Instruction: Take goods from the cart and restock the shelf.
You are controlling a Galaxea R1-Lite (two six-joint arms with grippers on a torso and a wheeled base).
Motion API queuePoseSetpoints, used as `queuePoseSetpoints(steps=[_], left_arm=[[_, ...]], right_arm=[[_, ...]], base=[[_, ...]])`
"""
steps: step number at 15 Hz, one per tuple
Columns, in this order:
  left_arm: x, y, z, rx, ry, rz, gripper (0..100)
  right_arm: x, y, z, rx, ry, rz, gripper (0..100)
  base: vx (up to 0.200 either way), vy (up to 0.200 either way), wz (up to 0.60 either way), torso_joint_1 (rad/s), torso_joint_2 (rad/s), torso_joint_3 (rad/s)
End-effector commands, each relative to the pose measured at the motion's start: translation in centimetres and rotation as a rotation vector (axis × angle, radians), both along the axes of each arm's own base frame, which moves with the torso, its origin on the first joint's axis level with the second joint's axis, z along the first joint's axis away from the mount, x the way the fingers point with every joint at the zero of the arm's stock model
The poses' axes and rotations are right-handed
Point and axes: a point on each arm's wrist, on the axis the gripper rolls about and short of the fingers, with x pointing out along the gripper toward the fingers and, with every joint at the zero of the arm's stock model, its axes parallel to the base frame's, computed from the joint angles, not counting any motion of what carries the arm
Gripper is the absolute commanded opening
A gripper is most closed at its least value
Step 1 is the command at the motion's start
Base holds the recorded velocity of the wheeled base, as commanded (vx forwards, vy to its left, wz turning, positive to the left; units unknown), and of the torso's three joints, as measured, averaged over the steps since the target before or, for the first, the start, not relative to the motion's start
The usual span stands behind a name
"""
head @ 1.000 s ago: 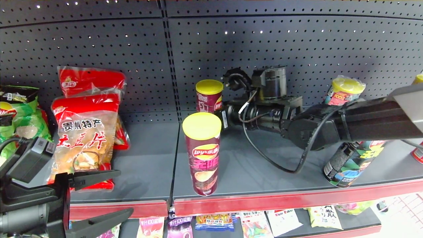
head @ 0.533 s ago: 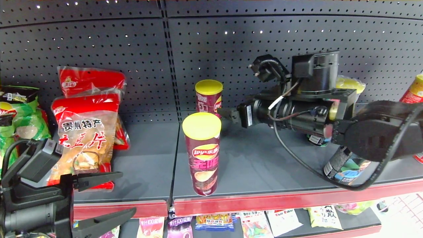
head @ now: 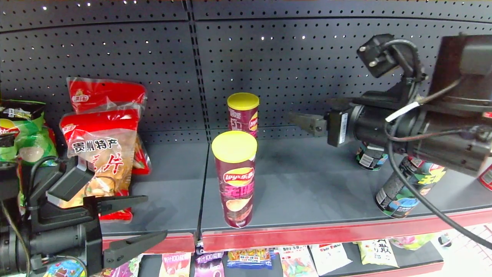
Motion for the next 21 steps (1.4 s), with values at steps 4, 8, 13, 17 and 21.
queuePoseSetpoints(steps=[4, 8, 13, 17, 21], left_arm=[[2.1, -0.8, -0.8, 0.088, 0.003, 0.012, 100], [4.1, -3.2, -0.5, 0.113, 0.003, -0.032, 100], [7.9, -5.0, -1.0, 0.197, 0.014, 0.064, 100], [9.3, -6.2, -1.3, 0.245, 0.013, 0.105, 100], [9.4, -7.0, -1.7, 0.254, 0.023, 0.075, 100]], right_arm=[[-8.5, -4.7, 0.4, 0.035, -0.076, 0.093, 100], [-13.1, -9.8, -1.6, 0.029, -0.15, 0.018, 100], [-14.7, -13.1, -1.7, 0.068, -0.218, -0.176, 100], [-15.1, -13.9, -2.2, 0.069, -0.224, -0.236, 100], [-15.1, -13.9, -2.0, 0.07, -0.225, -0.235, 100]], base=[[0.0, 0.0, 0.0, 0.0, 0.0, 0.0], [0.0, 0.0, 0.0, 0.0, 0.0, 0.0], [0.0, 0.0, 0.0, 0.0, 0.0, 0.0], [0.0, 0.0, 0.0, 0.0, 0.0, 0.0], [0.0, 0.0, 0.0, 0.0, 0.0, 0.0]])
